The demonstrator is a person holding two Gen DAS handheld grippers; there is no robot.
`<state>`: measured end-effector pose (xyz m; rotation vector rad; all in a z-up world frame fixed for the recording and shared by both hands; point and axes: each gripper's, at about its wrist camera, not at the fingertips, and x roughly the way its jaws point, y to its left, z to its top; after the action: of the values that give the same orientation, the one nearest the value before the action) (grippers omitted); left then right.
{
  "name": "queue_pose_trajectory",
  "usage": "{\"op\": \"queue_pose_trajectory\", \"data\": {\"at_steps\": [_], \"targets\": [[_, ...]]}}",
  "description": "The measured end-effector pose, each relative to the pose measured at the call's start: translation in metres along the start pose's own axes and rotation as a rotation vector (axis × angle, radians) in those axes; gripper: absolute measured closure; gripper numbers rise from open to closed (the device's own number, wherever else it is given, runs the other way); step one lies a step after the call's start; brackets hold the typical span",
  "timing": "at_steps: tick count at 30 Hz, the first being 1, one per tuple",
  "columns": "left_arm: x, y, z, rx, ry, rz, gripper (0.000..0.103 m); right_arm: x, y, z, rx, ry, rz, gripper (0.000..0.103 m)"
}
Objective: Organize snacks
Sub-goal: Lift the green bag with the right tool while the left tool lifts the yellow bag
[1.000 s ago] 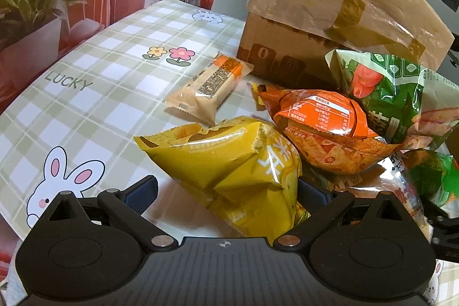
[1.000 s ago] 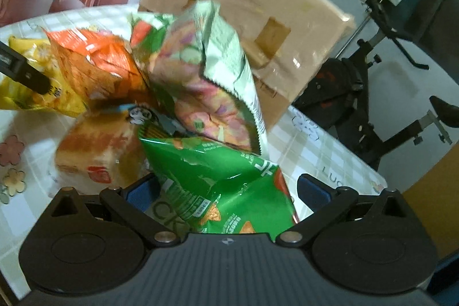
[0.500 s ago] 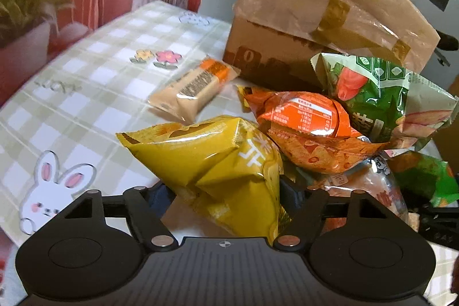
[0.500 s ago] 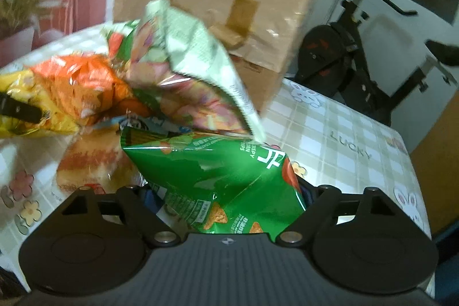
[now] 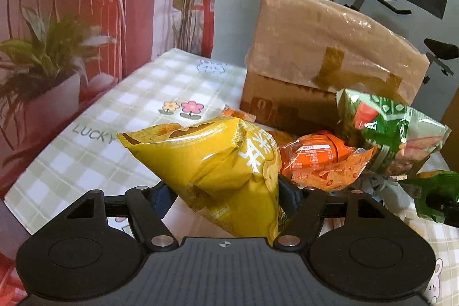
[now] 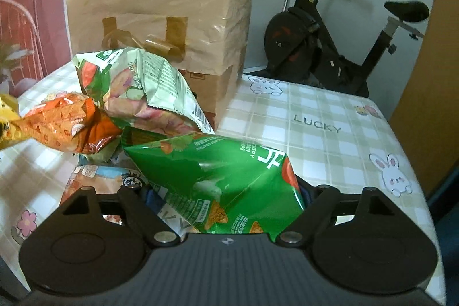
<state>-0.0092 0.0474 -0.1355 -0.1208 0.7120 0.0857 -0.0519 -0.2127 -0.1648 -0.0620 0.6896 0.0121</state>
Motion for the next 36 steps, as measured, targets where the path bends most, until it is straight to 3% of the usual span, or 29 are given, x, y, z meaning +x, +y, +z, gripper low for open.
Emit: {"op": "queue_pose_trajectory", "data": {"at_steps": [7,23,36], "targets": [[0.003,-0.009,-0.006,0.033,0.032,-0.02,0.028,-0.009,0.007,-0.001,-0.039,-0.012,0.018,0.018],[-0.017,-0.011,-0.002,0.062,-0.027,0.012,0.028,-0.025,0.011,0.004,-0.029,-0.05,0.043,0.018],[-0.026,-0.008,-0.001,0.052,-0.065,0.013,0.028,-0.026,0.004,0.0,-0.013,-0.024,-0.018,0.018]]}}
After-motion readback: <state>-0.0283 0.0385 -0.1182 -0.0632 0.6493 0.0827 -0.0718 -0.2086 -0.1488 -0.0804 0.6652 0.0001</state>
